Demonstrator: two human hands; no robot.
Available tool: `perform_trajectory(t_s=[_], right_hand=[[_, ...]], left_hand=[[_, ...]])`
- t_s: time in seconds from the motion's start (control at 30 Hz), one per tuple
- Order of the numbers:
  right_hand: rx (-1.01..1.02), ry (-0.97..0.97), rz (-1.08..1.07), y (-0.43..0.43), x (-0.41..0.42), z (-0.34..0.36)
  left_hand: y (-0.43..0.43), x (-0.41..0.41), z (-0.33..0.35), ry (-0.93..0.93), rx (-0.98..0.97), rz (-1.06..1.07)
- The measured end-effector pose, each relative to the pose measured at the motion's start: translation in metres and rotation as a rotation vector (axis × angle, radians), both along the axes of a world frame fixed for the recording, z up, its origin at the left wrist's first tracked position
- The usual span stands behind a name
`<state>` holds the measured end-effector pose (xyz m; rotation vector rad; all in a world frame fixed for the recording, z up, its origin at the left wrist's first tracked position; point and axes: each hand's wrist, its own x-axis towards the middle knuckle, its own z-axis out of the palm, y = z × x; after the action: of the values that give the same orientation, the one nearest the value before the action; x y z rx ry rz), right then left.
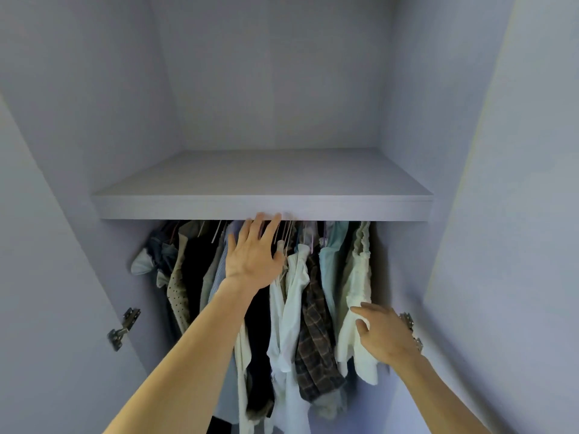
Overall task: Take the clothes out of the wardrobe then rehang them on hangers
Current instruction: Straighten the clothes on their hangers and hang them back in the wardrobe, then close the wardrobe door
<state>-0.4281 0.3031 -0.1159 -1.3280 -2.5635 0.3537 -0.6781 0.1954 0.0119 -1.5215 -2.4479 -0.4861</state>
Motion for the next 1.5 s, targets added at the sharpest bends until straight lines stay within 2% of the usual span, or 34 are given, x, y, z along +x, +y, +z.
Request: perform_trajectory(t_s=[0.1, 0.23, 0.4, 0.53, 0.73, 0.9, 1.1, 1.3, 1.37, 1.5], right_hand=[[0.031, 0.034, 0.089, -0.054, 0.016, 0.004], [0.020, 0.081, 0.175, -0.130, 0.041, 0.004], [0.003, 0.057, 0.242, -0.224, 0.064, -0.018], [-0.091, -0.003, 0.259, -0.288, 0.089, -0.041], [-0.154, -0.030, 0.260, -0.343, 0.136, -0.065], [-0.145, 0.096, 0.181, -0.344, 0.175, -0.054], [-0.050, 0.515, -0.055, -0.316, 0.237, -0.034], [0.000, 0.952, -0.342, -0.279, 0.294, -0.026], [-0.064, 0.991, -0.339, -0.262, 0.303, -0.023], [-0.252, 0.975, -0.168, -0.239, 0.309, -0.017]], left_hand=[[-0.063, 0.009, -0.036, -0.146, -0.192, 0.015], [-0.157, 0.022, -0.097, -0.344, -0.298, 0.030], [-0.254, 0.037, -0.164, -0.350, -0.378, 0.079], [-0.320, 0.068, -0.203, -0.417, -0.406, 0.101], [-0.377, 0.114, -0.234, -0.364, -0.477, 0.025], [-0.371, 0.153, -0.225, -0.337, -0.425, -0.052], [-0.303, 0.213, -0.169, -0.323, -0.268, -0.194], [-0.222, 0.315, -0.102, -0.410, 0.075, -0.465], [-0.200, 0.349, -0.081, -0.435, 0.175, -0.573], [-0.168, 0.395, -0.047, -0.467, 0.304, -0.685]])
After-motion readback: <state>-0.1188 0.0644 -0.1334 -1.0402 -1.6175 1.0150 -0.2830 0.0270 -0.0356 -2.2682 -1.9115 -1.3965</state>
